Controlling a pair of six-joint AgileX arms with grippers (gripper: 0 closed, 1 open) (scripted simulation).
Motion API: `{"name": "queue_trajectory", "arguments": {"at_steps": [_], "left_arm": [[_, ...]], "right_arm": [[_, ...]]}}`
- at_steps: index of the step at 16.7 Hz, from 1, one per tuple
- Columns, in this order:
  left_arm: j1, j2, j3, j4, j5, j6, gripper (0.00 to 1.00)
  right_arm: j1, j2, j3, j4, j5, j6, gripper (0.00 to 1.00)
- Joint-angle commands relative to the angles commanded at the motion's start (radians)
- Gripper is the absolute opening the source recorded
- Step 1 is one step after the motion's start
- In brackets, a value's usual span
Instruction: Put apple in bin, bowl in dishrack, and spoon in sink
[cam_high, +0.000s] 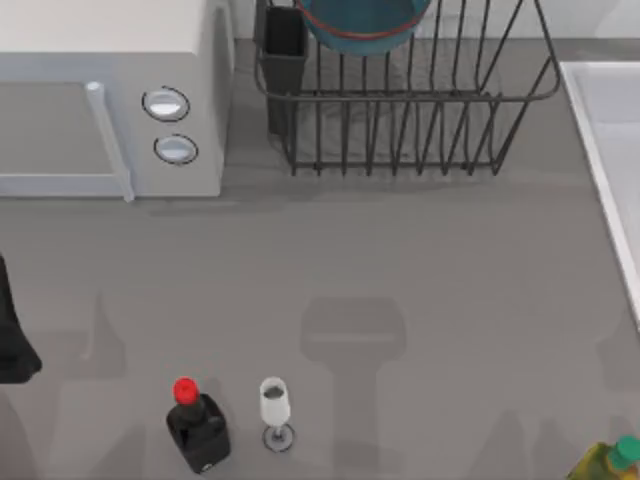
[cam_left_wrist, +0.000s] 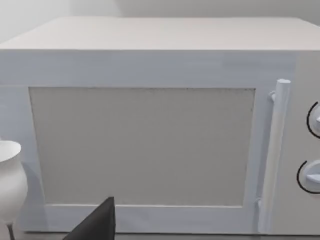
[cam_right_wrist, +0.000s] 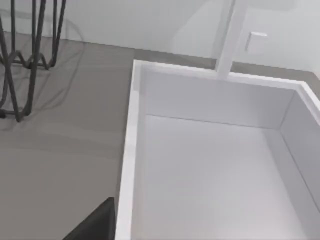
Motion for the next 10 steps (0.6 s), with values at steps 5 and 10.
{"name": "queue_trajectory", "arguments": {"at_steps": [5,10], "left_arm": [[0.000,0.000,0.000,0.000,0.000,0.000,1.00],[0.000,0.000,0.000,0.000,0.000,0.000,1.00]], "right_arm": [[-0.092,0.296,0.197,-0.197,-0.021,-0.414,1.00],[-0.181,0.542,0.358,-0.378,-0.022,-0.837,1.00]]}}
